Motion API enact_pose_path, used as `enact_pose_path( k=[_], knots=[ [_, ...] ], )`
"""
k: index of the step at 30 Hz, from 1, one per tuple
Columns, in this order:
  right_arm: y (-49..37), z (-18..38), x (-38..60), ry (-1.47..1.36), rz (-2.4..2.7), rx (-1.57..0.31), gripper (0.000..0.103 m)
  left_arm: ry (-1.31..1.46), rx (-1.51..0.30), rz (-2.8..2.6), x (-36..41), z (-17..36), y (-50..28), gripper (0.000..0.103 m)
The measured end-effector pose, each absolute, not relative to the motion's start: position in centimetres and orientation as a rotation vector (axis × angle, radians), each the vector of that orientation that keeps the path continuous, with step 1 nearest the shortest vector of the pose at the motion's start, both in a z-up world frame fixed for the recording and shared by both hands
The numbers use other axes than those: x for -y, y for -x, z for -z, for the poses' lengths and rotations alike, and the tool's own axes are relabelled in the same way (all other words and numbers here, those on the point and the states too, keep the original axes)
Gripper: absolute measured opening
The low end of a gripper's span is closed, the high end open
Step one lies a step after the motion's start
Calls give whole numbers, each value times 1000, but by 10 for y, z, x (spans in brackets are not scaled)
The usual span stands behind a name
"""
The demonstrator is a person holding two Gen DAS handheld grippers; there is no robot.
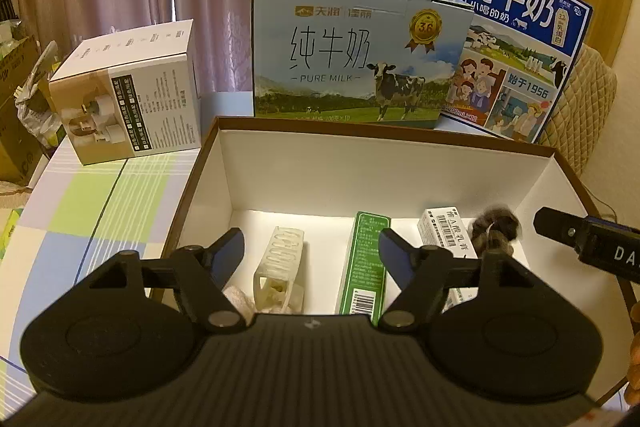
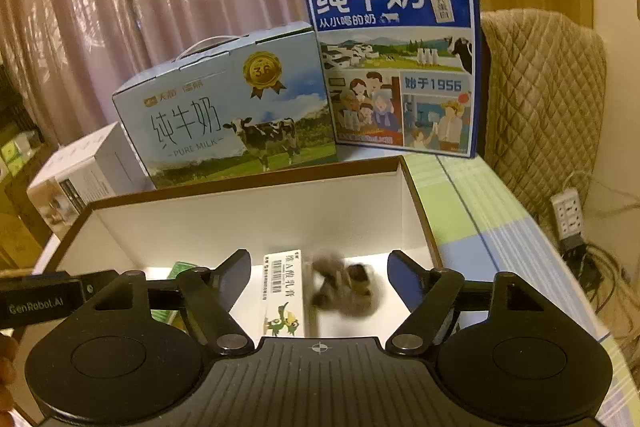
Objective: Organize objects
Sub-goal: 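Open the left tool to drop the pill tray while the right tool releases the pouch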
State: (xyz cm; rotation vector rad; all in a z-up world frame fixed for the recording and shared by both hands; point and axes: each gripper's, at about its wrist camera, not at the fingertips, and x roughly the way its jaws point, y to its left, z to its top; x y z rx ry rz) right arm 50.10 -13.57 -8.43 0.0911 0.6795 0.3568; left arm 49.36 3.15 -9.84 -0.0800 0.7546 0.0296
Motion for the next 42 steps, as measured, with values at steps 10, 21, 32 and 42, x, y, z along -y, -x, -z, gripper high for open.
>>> enact_pose_path(
  k=[10, 21, 32, 42],
  knots=[
    [-499, 86, 131, -67, -376, -688, 75, 104, -757, -32, -37, 97, -494, 79],
    [-496, 86, 129, -50, -383, -691, 76, 95, -754, -36, -37, 94, -492, 80],
    [-491, 80, 131, -48, -391, -675, 76, 73, -736, -36, -35, 86, -485, 83],
    [-468, 41, 135, -71, -424, -607, 76, 65, -680, -22, -29, 48, -461, 84]
  ],
)
